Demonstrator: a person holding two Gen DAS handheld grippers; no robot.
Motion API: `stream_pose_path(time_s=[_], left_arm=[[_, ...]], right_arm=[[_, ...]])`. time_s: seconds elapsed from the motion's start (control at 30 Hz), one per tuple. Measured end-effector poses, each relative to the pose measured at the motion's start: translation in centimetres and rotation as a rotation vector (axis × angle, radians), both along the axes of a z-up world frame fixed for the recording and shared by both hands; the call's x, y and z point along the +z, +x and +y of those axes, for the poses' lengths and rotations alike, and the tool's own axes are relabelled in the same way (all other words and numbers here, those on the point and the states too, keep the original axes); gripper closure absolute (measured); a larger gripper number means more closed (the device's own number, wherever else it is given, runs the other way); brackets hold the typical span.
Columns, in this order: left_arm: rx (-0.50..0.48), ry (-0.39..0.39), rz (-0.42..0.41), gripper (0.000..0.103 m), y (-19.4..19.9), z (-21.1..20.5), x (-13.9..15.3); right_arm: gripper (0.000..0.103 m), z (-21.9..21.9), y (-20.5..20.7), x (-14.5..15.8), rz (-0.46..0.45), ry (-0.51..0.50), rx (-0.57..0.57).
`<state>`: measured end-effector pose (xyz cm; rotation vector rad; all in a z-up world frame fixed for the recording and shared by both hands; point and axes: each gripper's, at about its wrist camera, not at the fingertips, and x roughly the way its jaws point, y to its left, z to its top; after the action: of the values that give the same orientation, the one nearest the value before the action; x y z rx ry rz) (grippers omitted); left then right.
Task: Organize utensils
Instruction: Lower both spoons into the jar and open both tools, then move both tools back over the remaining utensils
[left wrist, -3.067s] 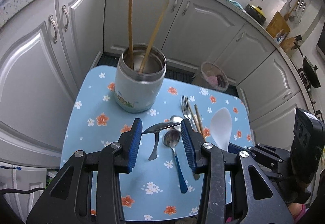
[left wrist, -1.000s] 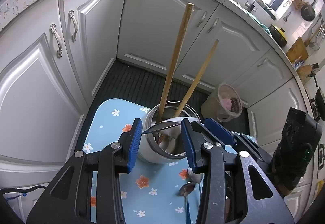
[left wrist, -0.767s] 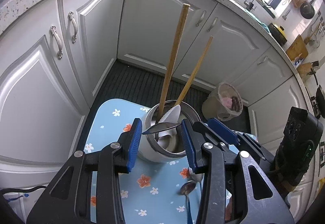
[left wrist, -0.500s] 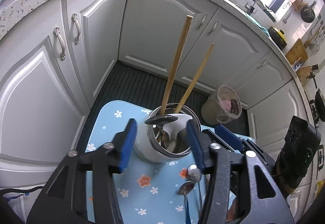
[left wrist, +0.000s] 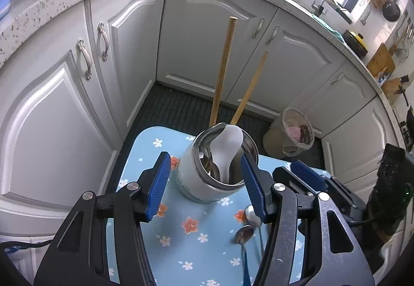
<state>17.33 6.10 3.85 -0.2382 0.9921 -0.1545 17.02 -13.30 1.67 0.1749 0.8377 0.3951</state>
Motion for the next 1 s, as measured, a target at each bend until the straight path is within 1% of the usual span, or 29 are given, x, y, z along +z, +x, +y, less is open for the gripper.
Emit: stream_pose_path(time_s=[0.03,0.23,0.4,0.57,0.73,1.0], left_arm=[[-0.001,0.006,-0.003,0.047,-0.1,-0.1,0.0],[-0.004,0.037,-0.017,0.047,-1.1,-0.8,0.0],[-0.008,0.038,-0.013,0.047,-2.0,-1.2,-0.4],[-0.032,0.024,0.002,0.047,-3.1,-1.8,-1.1],[-0.078,-0.006,0.038,0.047,-4.7,-3.1,-2.6],[-0.135,-0.027,0.128,0.047,-6.8,-5.3,-6.5]], right_arm=[[0.058,0.0,-0.2,0.1,-0.001,-0.004,-0.002],[0.057,-1.0,-1.6,0.6,0.001,-0.024,-0.028],[0.057,-2.2,-2.9,0.4,0.023,-0.04,-0.048],[0.057,-4.3,-4.6,-0.5,0.065,-0.073,-0.068],[0.057,-7.3,-6.7,-2.0,0.119,-0.086,-0.099],[0.057,-10.9,-10.0,-5.1,0.195,-0.147,-0.107]])
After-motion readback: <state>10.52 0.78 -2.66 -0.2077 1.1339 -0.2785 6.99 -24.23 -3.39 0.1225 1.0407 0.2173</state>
